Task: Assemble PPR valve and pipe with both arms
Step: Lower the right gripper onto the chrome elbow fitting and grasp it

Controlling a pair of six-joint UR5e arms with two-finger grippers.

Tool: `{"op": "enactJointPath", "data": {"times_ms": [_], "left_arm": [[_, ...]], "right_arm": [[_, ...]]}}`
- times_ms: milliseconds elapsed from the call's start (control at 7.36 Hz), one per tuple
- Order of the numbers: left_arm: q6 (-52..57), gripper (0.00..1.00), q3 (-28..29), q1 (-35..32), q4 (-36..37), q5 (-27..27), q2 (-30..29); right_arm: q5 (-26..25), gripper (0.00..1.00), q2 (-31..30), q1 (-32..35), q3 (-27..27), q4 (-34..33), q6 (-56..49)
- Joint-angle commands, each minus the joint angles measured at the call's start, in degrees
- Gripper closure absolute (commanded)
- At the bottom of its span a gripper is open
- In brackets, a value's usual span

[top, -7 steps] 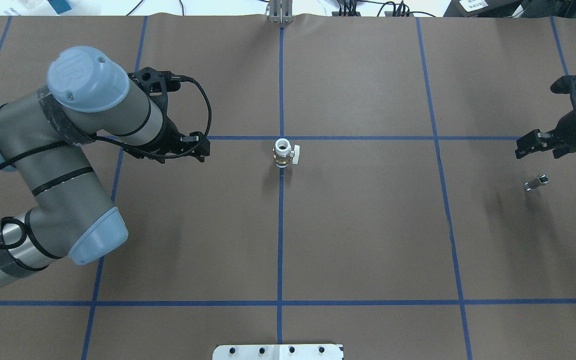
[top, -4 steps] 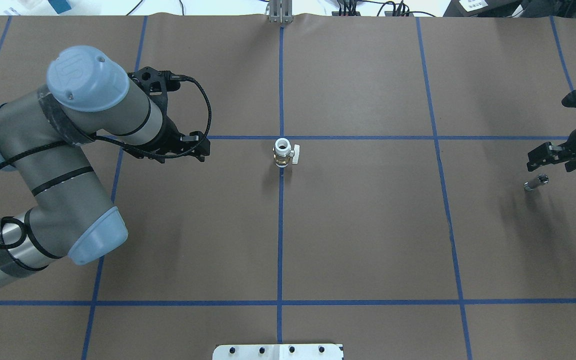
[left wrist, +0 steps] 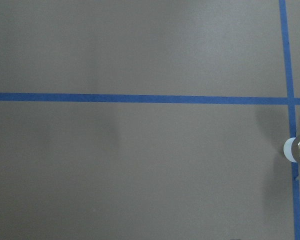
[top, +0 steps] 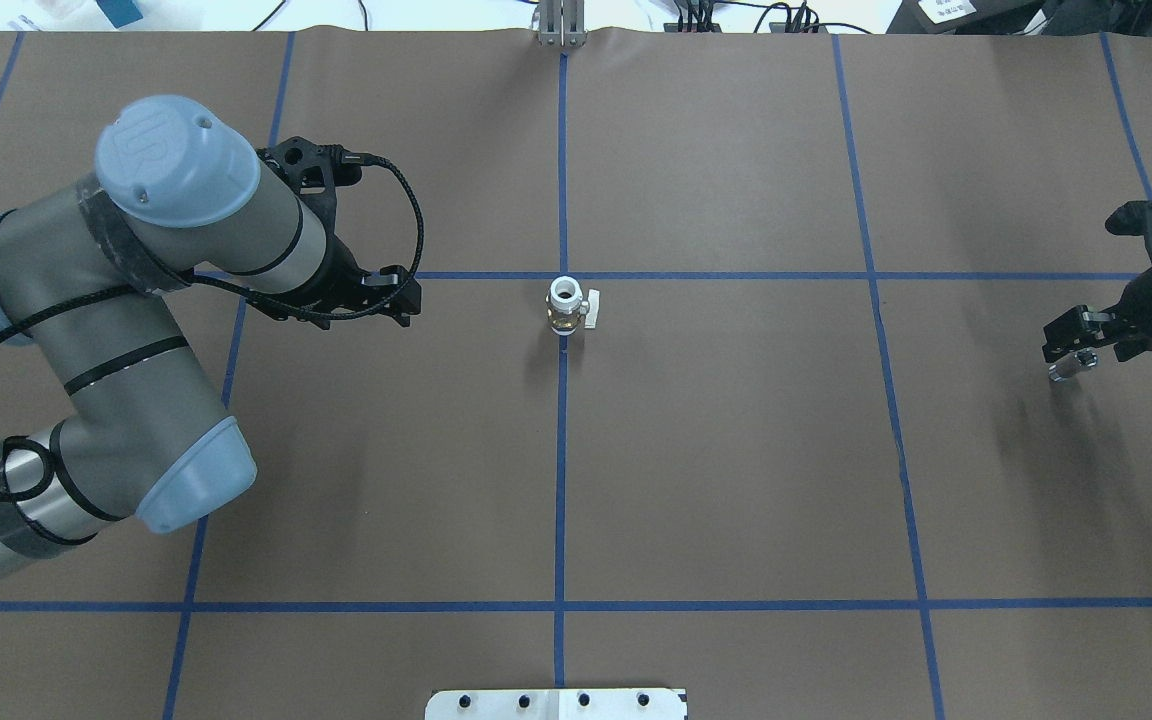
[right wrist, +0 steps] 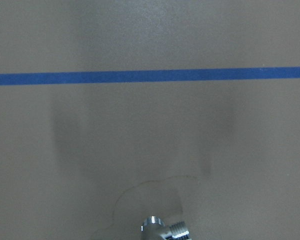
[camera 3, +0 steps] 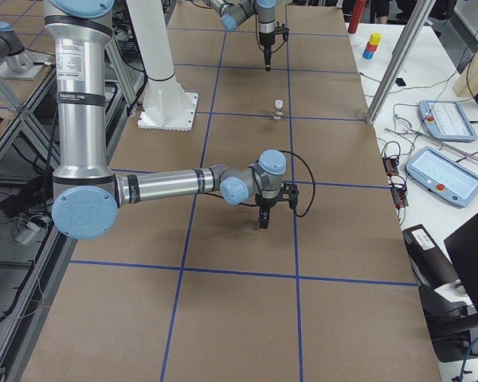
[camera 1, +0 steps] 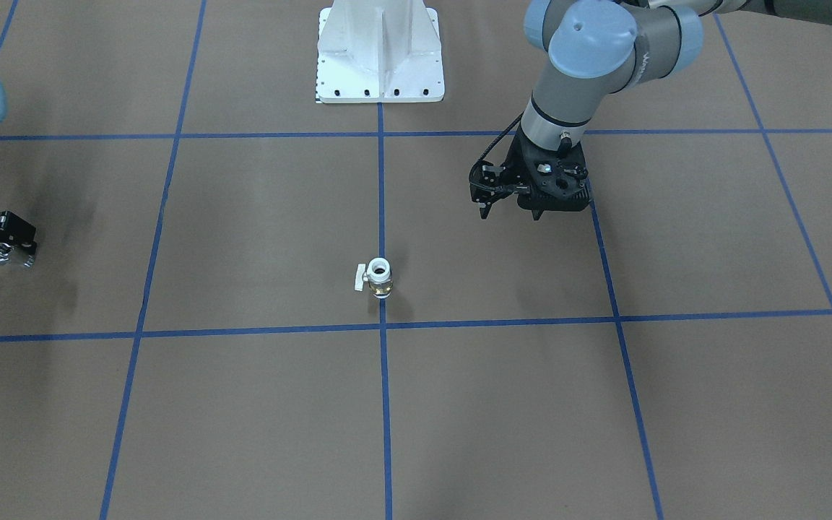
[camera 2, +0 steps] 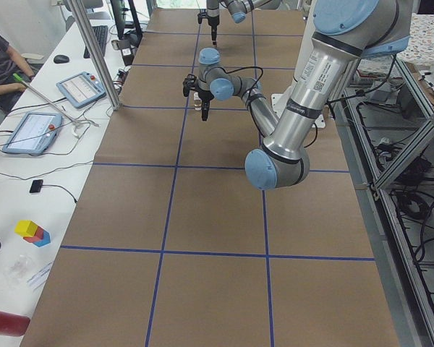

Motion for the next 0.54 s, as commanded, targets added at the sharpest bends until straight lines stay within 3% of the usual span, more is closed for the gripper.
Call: {"op": "enactJointPath", "data": {"times_ms": [0,136,408], "left_arm": [[-0.1,0.12,0.0,0.0,0.0,0.0,0.0],[-0.1,0.12,0.0,-0.1,0.0,0.0,0.1],[-0.1,0.12,-0.2,-0.1,0.0,0.0,0.1]], "right_arm": [[0.2,0.5,-1.2,-0.4,0.2,1.4,-0.7],[0.2,0.6,-1.2,-0.4,0.2,1.4,-0.7],[0.2,0.6,-1.7,-0.4,0.3,1.4,-0.9]]}}
